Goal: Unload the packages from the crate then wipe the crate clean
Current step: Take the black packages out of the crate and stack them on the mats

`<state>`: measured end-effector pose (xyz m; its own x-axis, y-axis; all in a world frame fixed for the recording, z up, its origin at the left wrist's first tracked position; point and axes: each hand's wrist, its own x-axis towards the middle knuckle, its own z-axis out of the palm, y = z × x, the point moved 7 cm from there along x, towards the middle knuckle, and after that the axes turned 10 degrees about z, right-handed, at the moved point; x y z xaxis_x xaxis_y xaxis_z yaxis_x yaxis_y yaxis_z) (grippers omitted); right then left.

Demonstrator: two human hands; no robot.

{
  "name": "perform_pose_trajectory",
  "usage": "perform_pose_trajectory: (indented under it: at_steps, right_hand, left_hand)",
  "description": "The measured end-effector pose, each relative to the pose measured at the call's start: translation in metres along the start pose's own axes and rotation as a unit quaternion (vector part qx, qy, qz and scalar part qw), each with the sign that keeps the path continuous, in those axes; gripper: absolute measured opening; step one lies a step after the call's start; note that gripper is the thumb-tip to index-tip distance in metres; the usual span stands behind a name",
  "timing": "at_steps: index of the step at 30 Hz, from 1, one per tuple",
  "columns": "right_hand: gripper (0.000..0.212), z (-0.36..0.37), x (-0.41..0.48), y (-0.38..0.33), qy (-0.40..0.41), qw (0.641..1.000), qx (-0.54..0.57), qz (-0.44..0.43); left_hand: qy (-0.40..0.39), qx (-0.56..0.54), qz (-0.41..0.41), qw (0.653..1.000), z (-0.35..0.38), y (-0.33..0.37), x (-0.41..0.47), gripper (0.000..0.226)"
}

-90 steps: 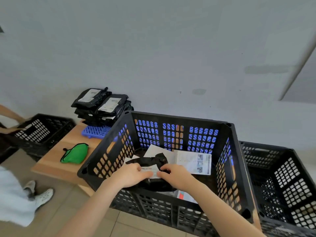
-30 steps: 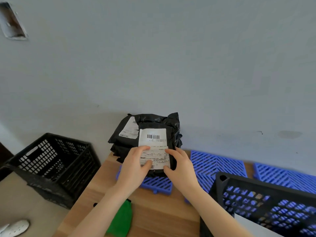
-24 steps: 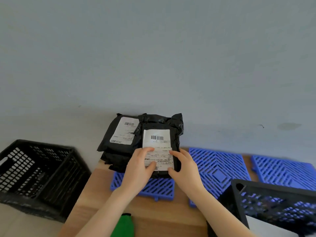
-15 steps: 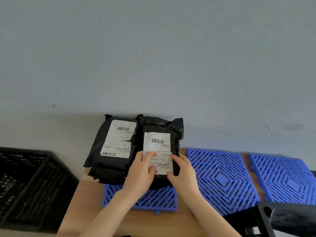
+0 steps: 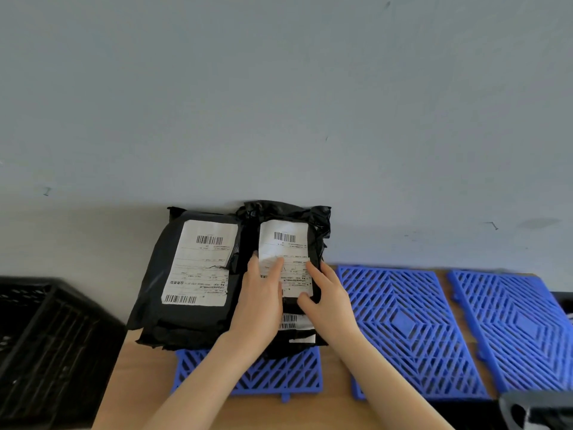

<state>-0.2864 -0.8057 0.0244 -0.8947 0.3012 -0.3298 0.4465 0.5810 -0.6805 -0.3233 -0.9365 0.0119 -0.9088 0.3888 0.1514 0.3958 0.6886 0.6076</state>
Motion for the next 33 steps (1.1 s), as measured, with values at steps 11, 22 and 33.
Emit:
perform_pose_trajectory:
  at_steps: [11, 22, 33]
  right_hand:
    - [0.060, -0.014, -0.017, -0.003, 0.026, 0.999, -0.023, -0.033]
    - [0.051, -0.082, -0.094, 0.008, 0.088, 0.992, -0.015, -0.090]
    - [0.043, -0.209, -0.247, 0.122, 0.185, 0.974, 0.013, -0.130]
  left_hand:
    - [0.060, 0.030, 0.055, 0.996, -0.023, 0.019, -0.012, 0.044]
    - [0.136, 0.023, 0.114, 0.984, -0.050, 0.105, -0.062, 0.037]
    - [0.106, -0.040, 0.210, 0.971, 0.013, 0.276, -0.168, 0.038]
